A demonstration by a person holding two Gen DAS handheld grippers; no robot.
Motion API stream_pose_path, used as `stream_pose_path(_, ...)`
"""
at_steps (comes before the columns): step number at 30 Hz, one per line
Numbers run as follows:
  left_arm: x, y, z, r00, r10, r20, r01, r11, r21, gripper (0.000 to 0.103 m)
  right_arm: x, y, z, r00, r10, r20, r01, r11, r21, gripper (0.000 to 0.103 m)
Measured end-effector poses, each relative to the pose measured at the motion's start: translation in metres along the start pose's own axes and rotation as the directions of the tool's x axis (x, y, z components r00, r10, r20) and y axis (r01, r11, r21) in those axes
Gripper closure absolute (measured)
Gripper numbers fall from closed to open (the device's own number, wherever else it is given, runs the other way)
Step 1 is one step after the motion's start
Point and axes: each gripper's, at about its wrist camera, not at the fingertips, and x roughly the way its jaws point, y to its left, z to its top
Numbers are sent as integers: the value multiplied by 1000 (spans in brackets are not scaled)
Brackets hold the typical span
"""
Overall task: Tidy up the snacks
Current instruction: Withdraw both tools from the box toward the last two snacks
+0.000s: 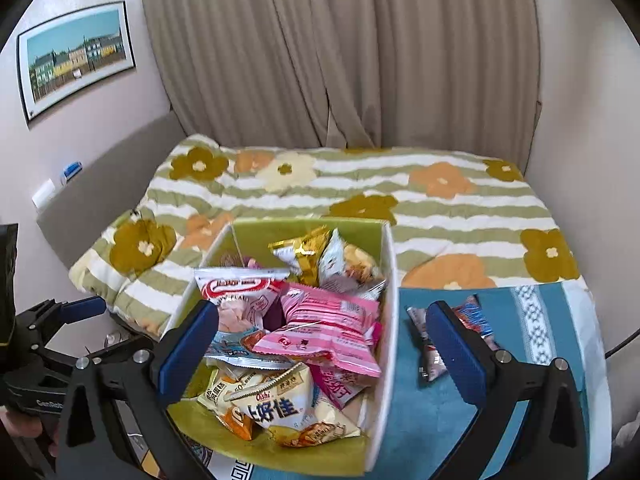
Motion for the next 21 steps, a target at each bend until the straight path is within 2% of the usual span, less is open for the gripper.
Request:
stream_pose_path(2, -18, -12, -4, 999, 14, 46, -13, 1000, -15, 1, -20, -4, -1, 999, -42, 34, 43, 999, -18, 0)
stream_pose_path(6, -42, -35, -14, 995, 20, 97, -17, 999, -29, 1, -53, -23, -9, 995, -72, 73, 74, 997, -24, 0)
stream_pose_path(11, -55, -72, -27, 993, 10, 114, -7, 1000, -30, 1, -87, -53, -26, 991, -91, 100, 94, 995, -27, 0)
stream_pose_path(21, -53, -174, -48, 989, -73, 128, 70, 997, 30, 1, -132, -131, -61, 986, -139, 95, 139, 990, 15, 0)
